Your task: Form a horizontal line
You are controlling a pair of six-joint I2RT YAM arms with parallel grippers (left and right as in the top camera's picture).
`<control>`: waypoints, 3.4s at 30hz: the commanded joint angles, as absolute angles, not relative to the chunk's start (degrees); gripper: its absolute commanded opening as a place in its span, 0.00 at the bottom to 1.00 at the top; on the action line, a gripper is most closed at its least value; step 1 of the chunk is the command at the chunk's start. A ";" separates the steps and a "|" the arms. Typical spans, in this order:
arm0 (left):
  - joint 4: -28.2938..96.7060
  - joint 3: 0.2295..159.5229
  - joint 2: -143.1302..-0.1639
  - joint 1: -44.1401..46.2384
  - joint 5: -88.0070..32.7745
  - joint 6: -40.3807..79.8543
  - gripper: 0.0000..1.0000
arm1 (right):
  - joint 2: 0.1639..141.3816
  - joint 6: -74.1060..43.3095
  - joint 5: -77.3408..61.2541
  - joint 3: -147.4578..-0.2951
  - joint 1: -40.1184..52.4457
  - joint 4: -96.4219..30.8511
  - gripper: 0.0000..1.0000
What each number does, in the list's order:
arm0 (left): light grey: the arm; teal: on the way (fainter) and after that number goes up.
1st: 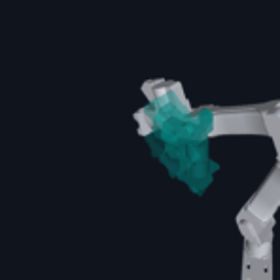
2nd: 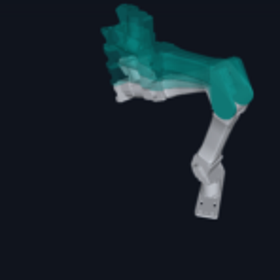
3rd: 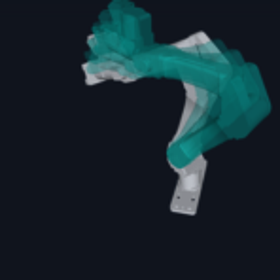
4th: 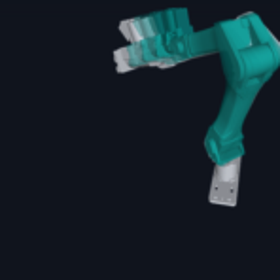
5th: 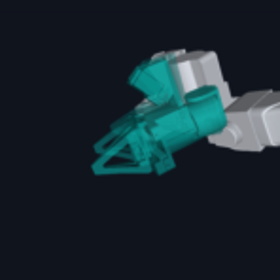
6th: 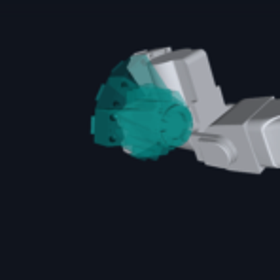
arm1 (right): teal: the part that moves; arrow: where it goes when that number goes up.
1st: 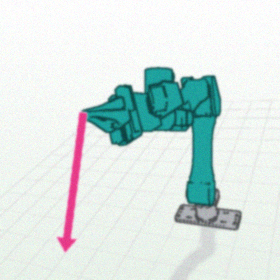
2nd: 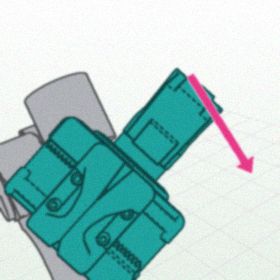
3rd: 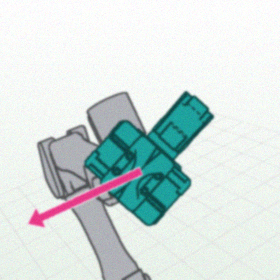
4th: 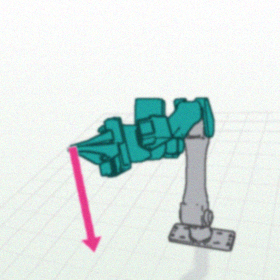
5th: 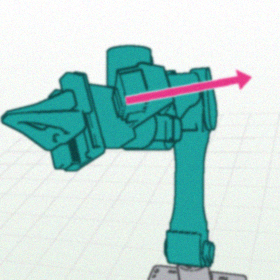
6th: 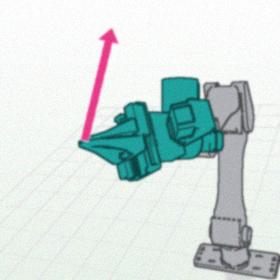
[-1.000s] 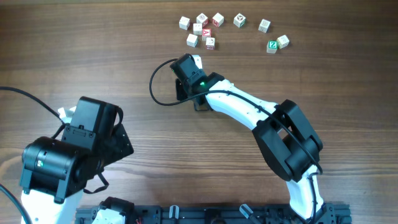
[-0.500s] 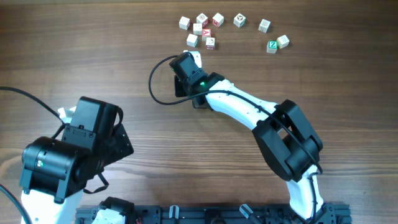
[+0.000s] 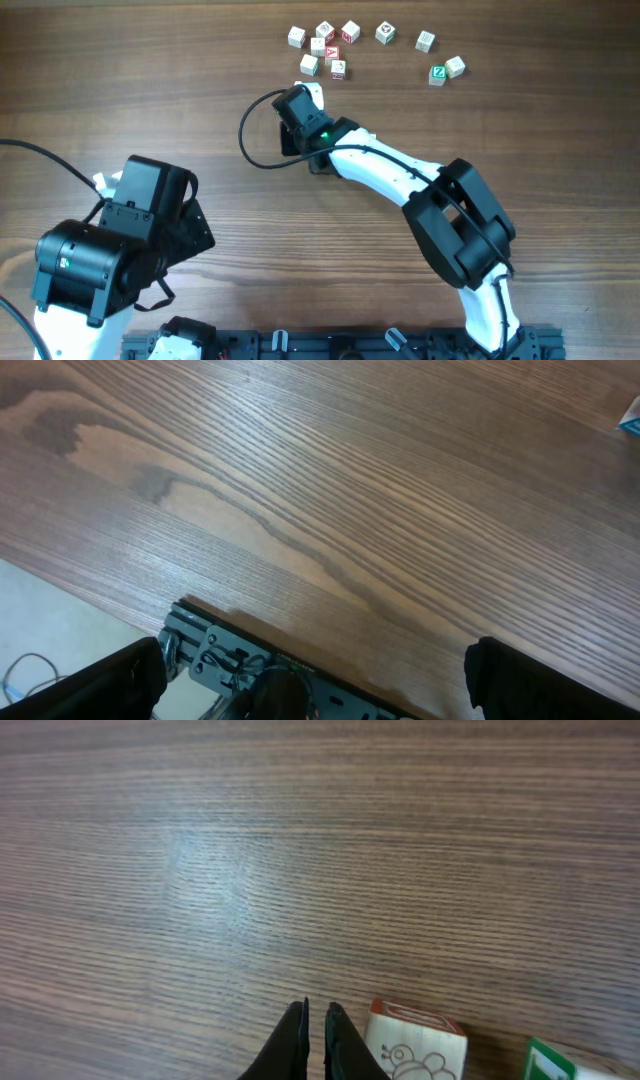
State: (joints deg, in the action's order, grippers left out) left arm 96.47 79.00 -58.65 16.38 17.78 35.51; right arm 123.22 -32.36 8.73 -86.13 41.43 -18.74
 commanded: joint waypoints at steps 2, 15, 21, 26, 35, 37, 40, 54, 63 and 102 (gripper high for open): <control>96.49 78.85 -58.54 16.12 18.70 36.49 1.00 | 125.27 -32.99 10.55 -86.52 41.23 -18.68 0.06; 96.49 78.85 -58.59 16.12 18.70 36.49 1.00 | 125.14 -33.01 11.57 -87.18 41.17 -19.00 0.05; 96.49 78.85 -58.87 16.12 18.70 36.49 1.00 | 125.03 -33.19 13.65 -87.55 40.10 -18.63 0.05; 96.49 78.85 -58.85 16.12 18.70 36.51 1.00 | 125.03 -33.10 13.76 -87.55 39.68 -18.26 0.05; 96.49 78.85 -58.87 16.12 18.70 36.49 1.00 | 124.84 -32.99 8.08 -87.53 39.68 -22.55 0.05; 96.49 78.85 -58.87 16.12 18.70 36.49 1.00 | 124.84 -32.93 8.12 -87.53 39.68 -24.25 0.05; 96.49 78.85 -58.87 16.12 18.70 36.49 1.00 | 124.84 -31.70 8.10 -87.55 39.68 -23.81 0.05; 96.49 78.85 -58.87 16.12 18.70 36.49 1.00 | 111.63 -36.62 14.57 -88.20 32.77 -31.24 0.05; 96.47 78.85 -58.87 16.12 18.70 36.49 1.00 | 112.31 -42.46 14.15 -70.13 22.70 -26.68 0.05; 96.49 78.85 -58.87 16.12 18.70 36.49 1.00 | 110.21 -34.35 -3.75 -64.49 22.11 -13.47 0.05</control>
State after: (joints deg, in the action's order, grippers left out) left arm 96.47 79.00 -58.72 16.38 17.76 35.51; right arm 111.39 -35.64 -2.98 -64.88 22.09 -14.17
